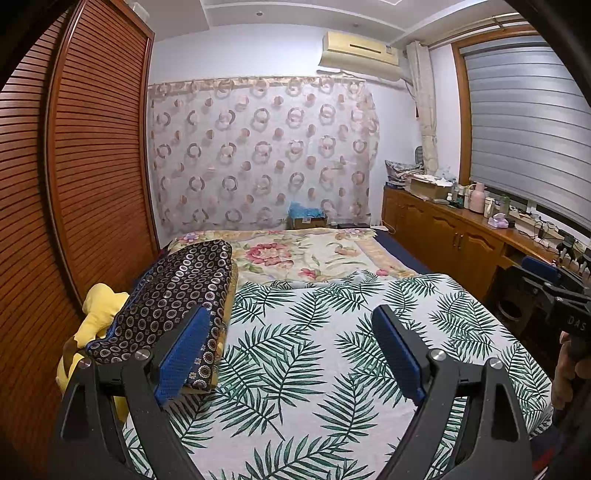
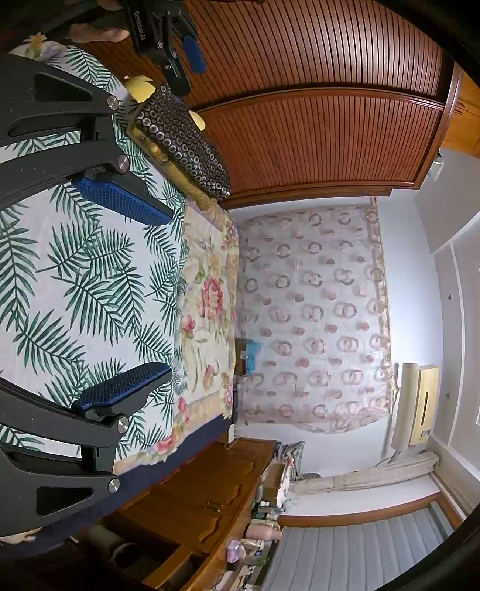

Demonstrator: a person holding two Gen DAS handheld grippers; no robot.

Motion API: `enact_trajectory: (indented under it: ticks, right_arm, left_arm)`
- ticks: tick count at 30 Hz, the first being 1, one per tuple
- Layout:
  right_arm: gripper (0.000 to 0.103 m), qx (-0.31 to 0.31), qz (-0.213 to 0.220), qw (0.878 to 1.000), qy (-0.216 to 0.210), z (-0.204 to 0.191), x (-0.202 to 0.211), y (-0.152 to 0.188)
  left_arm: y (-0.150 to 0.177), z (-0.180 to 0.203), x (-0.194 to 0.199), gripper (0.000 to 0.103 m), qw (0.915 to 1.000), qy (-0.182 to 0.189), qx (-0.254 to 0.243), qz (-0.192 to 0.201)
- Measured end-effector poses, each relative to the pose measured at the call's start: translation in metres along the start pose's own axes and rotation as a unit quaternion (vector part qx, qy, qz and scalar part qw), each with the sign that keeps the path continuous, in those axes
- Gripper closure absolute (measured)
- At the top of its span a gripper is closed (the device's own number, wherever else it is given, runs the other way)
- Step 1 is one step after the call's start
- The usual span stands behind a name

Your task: Fold small clothes

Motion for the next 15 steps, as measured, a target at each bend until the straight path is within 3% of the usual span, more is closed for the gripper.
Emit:
enact_trajectory:
  ticks: [15]
  right_arm:
    - [0.025,0.002,0.000,1.000,-0.004,0.0068,-0.0003,0.0001]
  left_arm:
    - [-0.0005,-0.0043,-0.0006,0.013,1.0000,-0.002,0.001,0.002]
Point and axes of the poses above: each gripper's, at about its wrist camera, not at the fingertips, and x roughly against the way its jaws point, z to its right, y to its underside, the point moved 4 cm from there along -x, roughly the way its jaws point, and after that the axes turned 12 degrees about -y, right-handed, at the moved point
